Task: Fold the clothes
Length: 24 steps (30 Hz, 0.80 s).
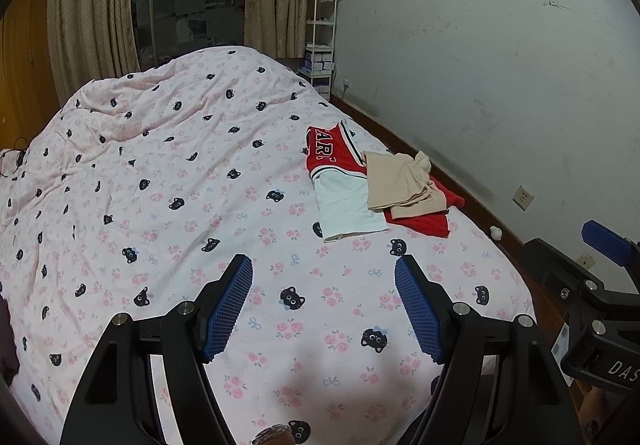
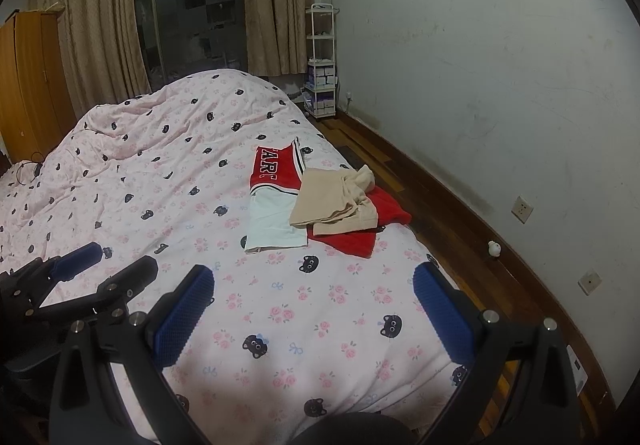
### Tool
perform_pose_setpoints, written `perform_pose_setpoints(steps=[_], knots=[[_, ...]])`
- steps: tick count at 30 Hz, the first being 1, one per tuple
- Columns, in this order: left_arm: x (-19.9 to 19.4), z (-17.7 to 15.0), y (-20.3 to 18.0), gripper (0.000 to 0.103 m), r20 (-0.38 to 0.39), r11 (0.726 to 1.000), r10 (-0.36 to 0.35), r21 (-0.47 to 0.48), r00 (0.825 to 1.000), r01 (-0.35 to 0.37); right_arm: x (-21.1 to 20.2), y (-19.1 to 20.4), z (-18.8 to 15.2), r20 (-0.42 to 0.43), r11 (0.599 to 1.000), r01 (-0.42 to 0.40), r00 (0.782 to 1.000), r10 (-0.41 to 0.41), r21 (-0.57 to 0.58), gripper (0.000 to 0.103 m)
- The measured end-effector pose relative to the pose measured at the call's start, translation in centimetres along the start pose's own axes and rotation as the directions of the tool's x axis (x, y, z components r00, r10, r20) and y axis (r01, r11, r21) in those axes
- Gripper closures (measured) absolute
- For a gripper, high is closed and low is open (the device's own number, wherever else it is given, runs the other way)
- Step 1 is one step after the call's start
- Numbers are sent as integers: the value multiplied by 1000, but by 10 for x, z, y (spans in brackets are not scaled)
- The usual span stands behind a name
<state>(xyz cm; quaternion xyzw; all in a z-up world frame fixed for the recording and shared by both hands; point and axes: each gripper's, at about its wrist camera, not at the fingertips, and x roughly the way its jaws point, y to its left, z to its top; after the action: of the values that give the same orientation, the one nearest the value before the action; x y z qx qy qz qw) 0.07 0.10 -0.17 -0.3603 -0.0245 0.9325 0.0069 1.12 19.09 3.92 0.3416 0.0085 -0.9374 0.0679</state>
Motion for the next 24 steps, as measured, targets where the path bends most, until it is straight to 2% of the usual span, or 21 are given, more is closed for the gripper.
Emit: perform_pose_setpoints(steps=[24], knots=[[6, 2, -2, 34, -9, 1000, -8, -11, 1000, 8, 5, 0, 1, -9, 1000, -9, 1000, 9, -1, 1]])
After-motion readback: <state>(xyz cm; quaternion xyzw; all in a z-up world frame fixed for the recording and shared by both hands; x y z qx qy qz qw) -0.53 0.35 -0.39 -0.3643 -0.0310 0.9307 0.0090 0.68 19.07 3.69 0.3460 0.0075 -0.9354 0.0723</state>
